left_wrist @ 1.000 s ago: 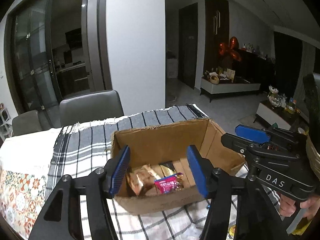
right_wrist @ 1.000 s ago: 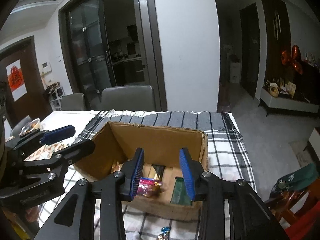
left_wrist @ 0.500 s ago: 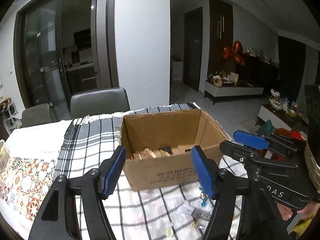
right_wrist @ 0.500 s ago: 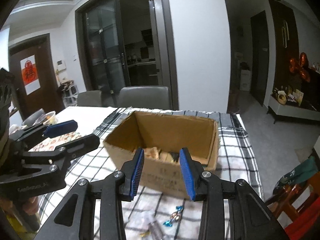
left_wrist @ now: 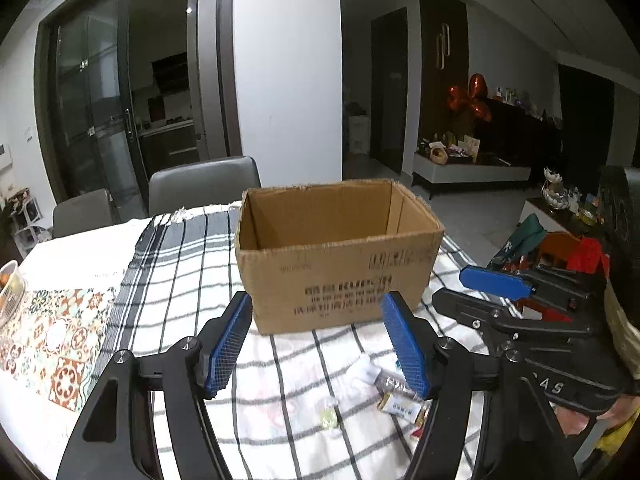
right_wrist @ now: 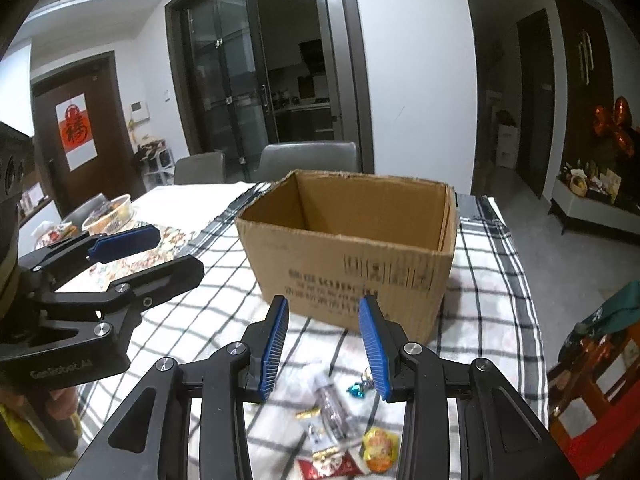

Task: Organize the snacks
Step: 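Move both tools back from the box toward the remaining snacks, then grasp the pale green candy with the left tool while the right tool grasps the white stick packet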

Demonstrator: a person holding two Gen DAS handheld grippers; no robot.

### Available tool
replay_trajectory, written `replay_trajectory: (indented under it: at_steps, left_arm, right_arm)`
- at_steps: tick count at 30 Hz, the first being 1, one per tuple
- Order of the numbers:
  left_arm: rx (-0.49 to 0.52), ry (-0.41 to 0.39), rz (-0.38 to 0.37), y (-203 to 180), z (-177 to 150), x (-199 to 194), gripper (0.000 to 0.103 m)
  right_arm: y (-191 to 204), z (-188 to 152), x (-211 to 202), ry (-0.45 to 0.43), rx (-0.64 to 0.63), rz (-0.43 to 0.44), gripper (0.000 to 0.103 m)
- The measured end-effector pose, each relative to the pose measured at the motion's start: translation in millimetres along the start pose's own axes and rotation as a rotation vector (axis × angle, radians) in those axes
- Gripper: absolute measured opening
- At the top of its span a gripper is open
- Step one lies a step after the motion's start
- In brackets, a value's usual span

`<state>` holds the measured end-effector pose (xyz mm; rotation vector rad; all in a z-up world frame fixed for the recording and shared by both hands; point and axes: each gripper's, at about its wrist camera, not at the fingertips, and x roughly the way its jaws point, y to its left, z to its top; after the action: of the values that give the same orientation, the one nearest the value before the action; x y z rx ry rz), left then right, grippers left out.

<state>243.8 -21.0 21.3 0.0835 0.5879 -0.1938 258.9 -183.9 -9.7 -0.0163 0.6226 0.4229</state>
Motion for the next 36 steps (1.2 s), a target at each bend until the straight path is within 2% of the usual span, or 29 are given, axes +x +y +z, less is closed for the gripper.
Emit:
replay_trajectory:
  at_steps: [13,19,27,32,36]
  left_arm:
    - [-0.032,0.019,0.038,-7,-52,0,0.066]
    - [-0.023,0.070,0.026,-10,-72,17,0.066]
    - [-0.048,0.168,0.001,-7,-93,49,0.059]
    - [-0.051,0.207,-0.019,-6,-102,63,0.048]
    - [-0.052,0.234,-0.038,-6,-105,72,0.046]
  right_arm:
    - [9,-39,4,0.032,-0.058,0.004,0.038]
    - [4,-57,22,0.101,-0.064,0.019,0.038]
    - [-6,-72,53,0.197,-0.035,0.042,0.038]
    - [-10,-81,68,0.242,-0.023,0.053,0.038]
    - [-13,-84,76,0.264,-0.021,0.057,0.037]
